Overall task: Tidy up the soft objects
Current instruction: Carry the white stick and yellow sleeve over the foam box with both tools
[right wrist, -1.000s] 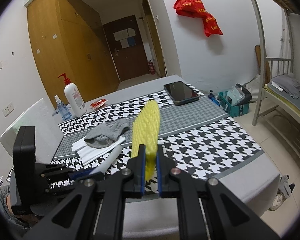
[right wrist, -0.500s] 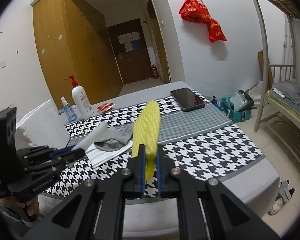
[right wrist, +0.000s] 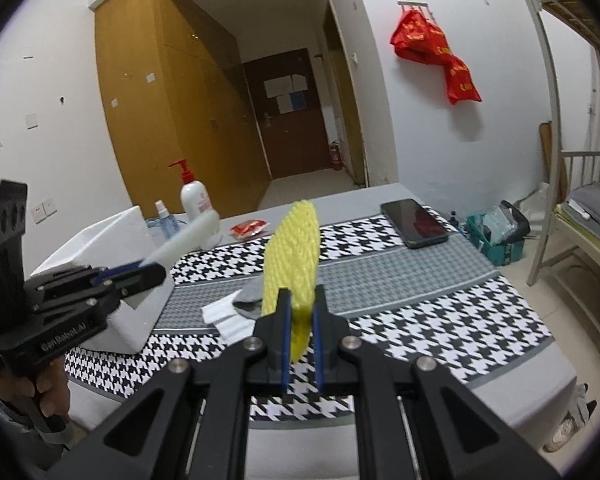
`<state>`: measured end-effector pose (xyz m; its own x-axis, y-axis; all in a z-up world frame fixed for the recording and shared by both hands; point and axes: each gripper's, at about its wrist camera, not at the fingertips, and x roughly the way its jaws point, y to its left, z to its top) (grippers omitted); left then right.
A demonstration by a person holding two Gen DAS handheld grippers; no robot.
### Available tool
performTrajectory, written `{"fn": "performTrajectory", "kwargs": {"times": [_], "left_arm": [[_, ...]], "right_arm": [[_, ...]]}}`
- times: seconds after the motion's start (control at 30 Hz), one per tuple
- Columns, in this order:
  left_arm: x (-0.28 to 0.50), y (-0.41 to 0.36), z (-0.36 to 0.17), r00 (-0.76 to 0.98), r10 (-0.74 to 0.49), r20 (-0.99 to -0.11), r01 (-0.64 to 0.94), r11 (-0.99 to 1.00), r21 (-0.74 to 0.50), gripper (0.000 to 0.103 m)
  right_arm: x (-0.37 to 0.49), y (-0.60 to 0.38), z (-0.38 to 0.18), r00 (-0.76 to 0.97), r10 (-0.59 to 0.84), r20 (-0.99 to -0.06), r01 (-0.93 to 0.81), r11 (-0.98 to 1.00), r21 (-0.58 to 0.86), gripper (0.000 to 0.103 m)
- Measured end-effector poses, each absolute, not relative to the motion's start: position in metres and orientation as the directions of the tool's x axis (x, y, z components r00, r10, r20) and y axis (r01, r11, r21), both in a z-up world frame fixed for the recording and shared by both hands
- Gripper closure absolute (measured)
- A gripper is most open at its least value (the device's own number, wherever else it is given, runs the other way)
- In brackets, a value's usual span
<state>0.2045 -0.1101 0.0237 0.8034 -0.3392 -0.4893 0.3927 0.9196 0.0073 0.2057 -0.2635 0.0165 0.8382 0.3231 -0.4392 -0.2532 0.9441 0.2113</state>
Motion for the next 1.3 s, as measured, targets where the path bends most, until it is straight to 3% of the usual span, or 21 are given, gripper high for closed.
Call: {"fn": "performTrajectory", "kwargs": {"times": [0.93, 1.3], "left_arm": [[0.168, -0.009, 0.066, 0.890, -0.299, -0.345, 0.322, 0.947, 0.012, 0.092], [0.164, 0.025, 0.069, 0.926, -0.195, -0.324, 0.212, 0.977, 0.017, 0.092]], "right_arm": [[0.183, -0.169, 0.064, 0.878, 0.371, -0.302, -0.331, 0.927, 0.175, 0.091], [0.188, -0.135, 0.077, 0.852, 0.450, -0.267, -0.421, 0.893, 0.160, 0.091]]}}
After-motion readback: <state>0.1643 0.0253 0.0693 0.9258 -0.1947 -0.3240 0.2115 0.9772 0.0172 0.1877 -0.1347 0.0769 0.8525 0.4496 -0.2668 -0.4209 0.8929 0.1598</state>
